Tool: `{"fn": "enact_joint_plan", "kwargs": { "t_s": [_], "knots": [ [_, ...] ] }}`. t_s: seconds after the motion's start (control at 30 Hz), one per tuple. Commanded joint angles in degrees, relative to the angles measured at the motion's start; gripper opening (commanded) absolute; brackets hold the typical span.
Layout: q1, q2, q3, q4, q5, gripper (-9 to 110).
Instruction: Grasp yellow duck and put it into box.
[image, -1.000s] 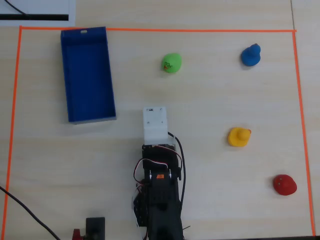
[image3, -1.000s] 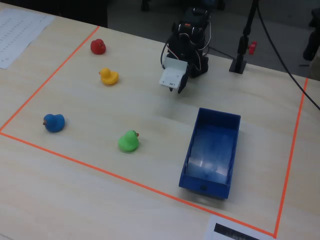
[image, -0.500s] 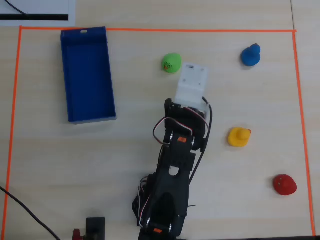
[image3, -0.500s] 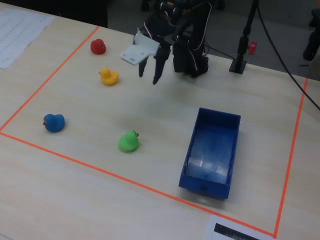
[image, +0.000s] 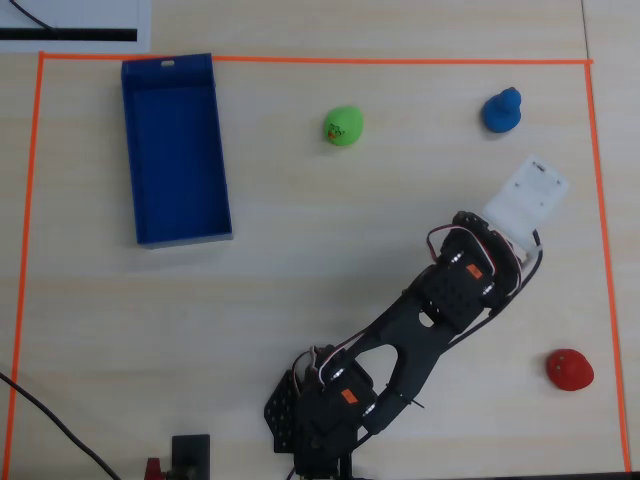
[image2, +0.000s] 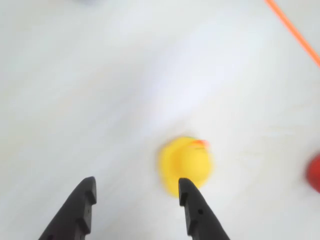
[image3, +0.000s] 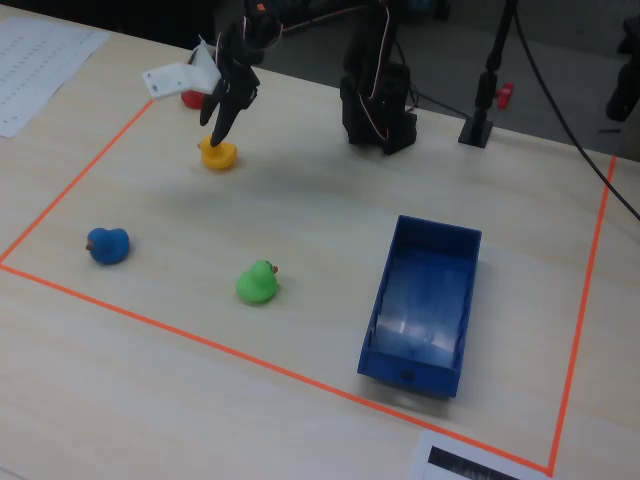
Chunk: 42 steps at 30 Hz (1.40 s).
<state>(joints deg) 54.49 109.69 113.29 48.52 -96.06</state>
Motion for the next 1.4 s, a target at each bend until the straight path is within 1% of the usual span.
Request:
{"fn": "enact_joint_plan", "kwargs": {
  "t_s": [0.0,0.27,0.53,0.7,1.03,1.07,1.1,1.17,1.37],
  "knots": [
    [5.5,-2.9,-2.8,-3.7,-2.7,26],
    [7.5,-8.7,0.0,-8.2,-3.5,28],
    [6.6,-7.3,10.4,-16.6,-5.1,28],
    [5.9,-6.2,13.5,-18.0,-5.4,28],
    [5.4,-8.3,11.1,-18.2,-4.4,27],
    [5.4,-8.8,10.2,-17.9,-4.0,22],
    [5.3,-9.1,9.4,-17.8,-3.3,13],
    [5.2,-9.8,7.5,-17.4,-1.5,1],
    [5.7,-10.3,5.5,-15.8,-2.0,0]
  ]
}}
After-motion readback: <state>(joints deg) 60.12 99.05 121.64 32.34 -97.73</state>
